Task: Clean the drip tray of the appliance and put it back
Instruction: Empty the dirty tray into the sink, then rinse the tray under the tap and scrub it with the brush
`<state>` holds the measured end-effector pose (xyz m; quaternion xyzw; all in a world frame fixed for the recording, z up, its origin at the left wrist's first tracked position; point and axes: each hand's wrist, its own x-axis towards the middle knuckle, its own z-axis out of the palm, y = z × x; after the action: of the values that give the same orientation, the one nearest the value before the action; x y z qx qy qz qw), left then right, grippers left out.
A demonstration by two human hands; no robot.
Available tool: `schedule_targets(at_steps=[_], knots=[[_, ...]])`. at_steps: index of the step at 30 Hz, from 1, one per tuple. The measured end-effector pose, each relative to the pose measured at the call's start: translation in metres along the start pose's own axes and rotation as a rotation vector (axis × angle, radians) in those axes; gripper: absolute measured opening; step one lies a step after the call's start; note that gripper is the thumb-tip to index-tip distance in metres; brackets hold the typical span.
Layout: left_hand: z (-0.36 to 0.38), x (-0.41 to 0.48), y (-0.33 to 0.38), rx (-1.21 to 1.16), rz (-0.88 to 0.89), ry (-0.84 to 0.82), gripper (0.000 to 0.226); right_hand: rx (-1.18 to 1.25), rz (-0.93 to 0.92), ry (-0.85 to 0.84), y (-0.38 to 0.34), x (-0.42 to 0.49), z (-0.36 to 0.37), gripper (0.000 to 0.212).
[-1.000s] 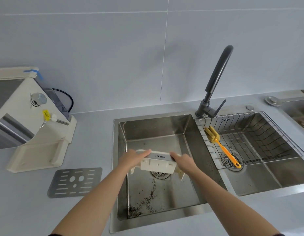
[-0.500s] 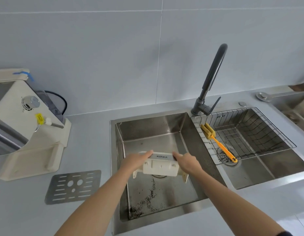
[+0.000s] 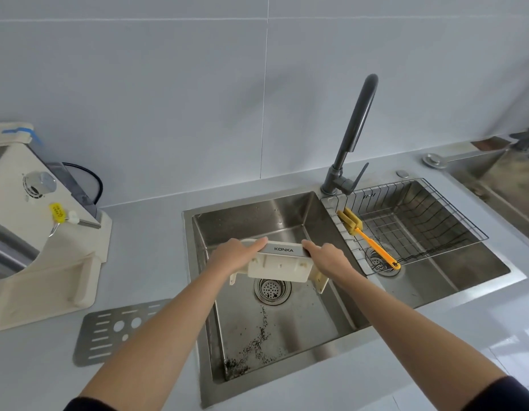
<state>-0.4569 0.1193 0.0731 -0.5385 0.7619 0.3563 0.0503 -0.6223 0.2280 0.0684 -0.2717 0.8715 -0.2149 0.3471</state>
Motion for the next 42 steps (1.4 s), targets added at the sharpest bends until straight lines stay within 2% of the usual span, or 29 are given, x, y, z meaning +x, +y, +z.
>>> schedule_targets(at_steps=[2,6,8,12,17,22,24,26,28,32,34,36,39,42], knots=[[-0.002,0.000,0.000,-0.021,0.004,0.018,0.077,0.008,-0.001,0.016,-0.004,-0.002,-0.004,0.048],[-0.006,0.003,0.000,-0.132,0.027,0.082,0.086,0.083,-0.052,0.057,-0.013,-0.004,-0.012,0.040],[-0.008,0.003,-0.001,-0.248,0.059,0.134,0.077,0.153,-0.065,0.066,-0.018,-0.006,-0.014,0.040],[-0.010,-0.001,-0.003,-0.432,0.113,0.322,0.065,0.411,-0.019,0.082,-0.024,-0.008,-0.011,0.040],[-0.006,-0.011,-0.001,-0.556,0.159,0.470,0.047,0.775,0.124,0.082,-0.026,-0.010,-0.017,0.024],[0.003,-0.014,-0.002,-0.660,0.306,0.470,0.037,1.092,0.133,0.032,-0.014,-0.005,-0.031,0.025],[0.009,-0.013,-0.001,-0.718,0.334,0.430,0.051,1.137,0.141,-0.006,-0.009,0.000,-0.038,0.024],[0.014,-0.012,0.005,-0.868,0.287,0.372,0.074,1.136,0.124,-0.027,-0.005,0.008,-0.045,0.025],[0.020,-0.007,0.018,-1.025,0.201,0.351,0.085,1.102,0.071,-0.045,-0.001,0.015,-0.053,0.027],[0.035,0.006,0.046,-1.168,-0.007,0.309,0.085,0.977,-0.065,-0.105,0.014,0.037,-0.075,0.018],[0.045,0.014,0.058,-1.178,-0.107,0.271,0.086,0.927,-0.113,-0.164,0.025,0.051,-0.087,0.021],[0.053,0.021,0.071,-1.167,-0.196,0.262,0.075,0.907,-0.125,-0.193,0.035,0.061,-0.098,0.022],[0.064,0.022,0.095,-1.146,-0.291,0.311,0.048,0.843,-0.162,-0.214,0.049,0.072,-0.112,0.023],[0.072,0.021,0.108,-1.095,-0.334,0.311,0.043,0.792,-0.196,-0.263,0.059,0.079,-0.120,0.026]])
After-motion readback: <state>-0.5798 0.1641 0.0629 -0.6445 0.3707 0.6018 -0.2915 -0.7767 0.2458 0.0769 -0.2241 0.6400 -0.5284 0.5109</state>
